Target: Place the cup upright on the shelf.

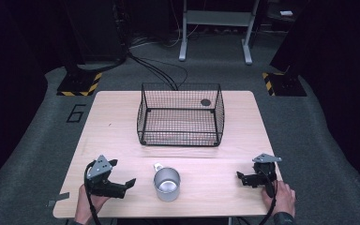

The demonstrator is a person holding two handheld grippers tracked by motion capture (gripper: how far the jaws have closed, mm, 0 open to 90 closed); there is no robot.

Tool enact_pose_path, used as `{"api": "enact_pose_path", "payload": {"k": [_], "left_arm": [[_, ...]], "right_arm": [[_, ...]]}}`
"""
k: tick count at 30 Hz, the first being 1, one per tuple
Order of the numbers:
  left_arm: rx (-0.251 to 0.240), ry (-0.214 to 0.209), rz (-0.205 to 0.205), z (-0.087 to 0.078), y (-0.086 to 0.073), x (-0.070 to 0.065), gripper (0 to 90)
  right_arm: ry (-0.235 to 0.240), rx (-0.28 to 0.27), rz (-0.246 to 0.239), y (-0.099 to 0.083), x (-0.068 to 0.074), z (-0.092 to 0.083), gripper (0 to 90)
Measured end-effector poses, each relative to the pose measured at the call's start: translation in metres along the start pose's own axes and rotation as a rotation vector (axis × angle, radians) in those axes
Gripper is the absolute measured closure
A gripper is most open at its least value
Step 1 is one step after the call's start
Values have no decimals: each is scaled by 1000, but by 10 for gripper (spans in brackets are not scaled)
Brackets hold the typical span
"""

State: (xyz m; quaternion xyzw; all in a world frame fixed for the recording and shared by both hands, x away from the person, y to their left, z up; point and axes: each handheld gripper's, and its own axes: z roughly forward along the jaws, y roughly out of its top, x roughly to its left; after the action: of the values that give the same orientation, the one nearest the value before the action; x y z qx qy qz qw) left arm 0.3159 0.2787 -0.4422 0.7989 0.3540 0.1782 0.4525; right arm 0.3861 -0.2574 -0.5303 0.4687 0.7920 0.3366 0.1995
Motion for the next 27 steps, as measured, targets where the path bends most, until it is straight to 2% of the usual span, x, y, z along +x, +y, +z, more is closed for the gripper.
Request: {"api": "enact_pose_path", "payload": {"k": [10,11,13,25,27], "left_arm": [[-39,-74,40,1,14,-24,0],[-38,-77,57,1,16,-26,0],[-44,-89,64,2,18,-30,0],[-42,-155,92,18,26,-47,0],[-33,-171,111,21,27,-50,0]], "right_arm": [[1,0,-2,0,0,0,0],[1,0,0,0,0,0,0],[1,0,-1,0,0,0,0],[1,3,-2,0,0,0,0],[2,5,-3,0,0,0,0]]}}
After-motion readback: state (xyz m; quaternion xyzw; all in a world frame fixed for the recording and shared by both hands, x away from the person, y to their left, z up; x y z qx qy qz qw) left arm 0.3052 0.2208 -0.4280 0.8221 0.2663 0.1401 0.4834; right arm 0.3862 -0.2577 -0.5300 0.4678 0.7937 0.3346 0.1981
